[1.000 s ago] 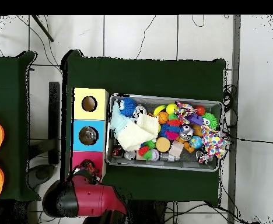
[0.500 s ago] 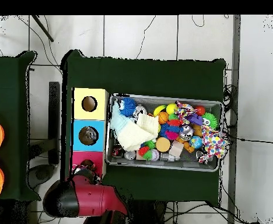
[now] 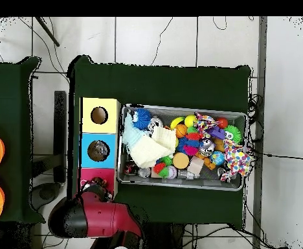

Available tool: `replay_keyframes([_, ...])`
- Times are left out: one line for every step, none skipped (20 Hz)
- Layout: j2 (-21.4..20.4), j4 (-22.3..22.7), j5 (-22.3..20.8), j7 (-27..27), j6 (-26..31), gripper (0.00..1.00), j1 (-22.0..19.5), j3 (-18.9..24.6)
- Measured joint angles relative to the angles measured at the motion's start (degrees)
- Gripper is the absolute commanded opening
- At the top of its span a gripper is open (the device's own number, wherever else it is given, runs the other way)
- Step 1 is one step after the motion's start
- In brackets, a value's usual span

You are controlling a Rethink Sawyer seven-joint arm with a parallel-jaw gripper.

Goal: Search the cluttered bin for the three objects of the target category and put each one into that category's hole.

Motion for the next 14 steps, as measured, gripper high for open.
replay_keyframes([0.0,-0.2,0.0,0.0,0.3,0.0,0.1,-0.1])
replay_keyframes([0.1,-0.4,0.0,0.0,0.7,0.0,0.1,-0.2])
replay_keyframes([0.2,-0.7,0.0,0.0,1.2,0.0,0.3,-0.3])
replay_keyframes([0.3,-0.9,0.0,0.0,1.5,0.0,0.4,-0.4])
replay_keyframes([0.6,-1.6,0.1,0.0,2.5,0.0,0.8,-0.9])
replay_keyframes([0.8,-1.9,0.1,0.0,3.0,0.0,1.0,-1.1])
replay_keyframes([0.9,-2.3,0.1,0.0,3.5,0.0,1.1,-1.3])
replay_keyframes([1.0,-2.4,0.1,0.0,3.7,0.0,1.2,-1.4])
replay_keyframes([1.1,-2.6,0.1,0.0,4.0,0.0,1.2,-1.5])
replay_keyframes([1.2,-2.8,0.1,0.0,4.3,0.0,1.2,-1.5])
replay_keyframes([1.3,-3.0,0.1,0.0,4.7,0.0,1.2,-1.5])
replay_keyframes([1.3,-3.1,0.1,0.0,4.8,0.0,1.2,-1.5])
replay_keyframes([1.4,-3.2,0.1,0.0,5.0,0.0,1.2,-1.6])
replay_keyframes([1.4,-3.3,0.1,0.0,5.1,0.0,1.2,-1.6])
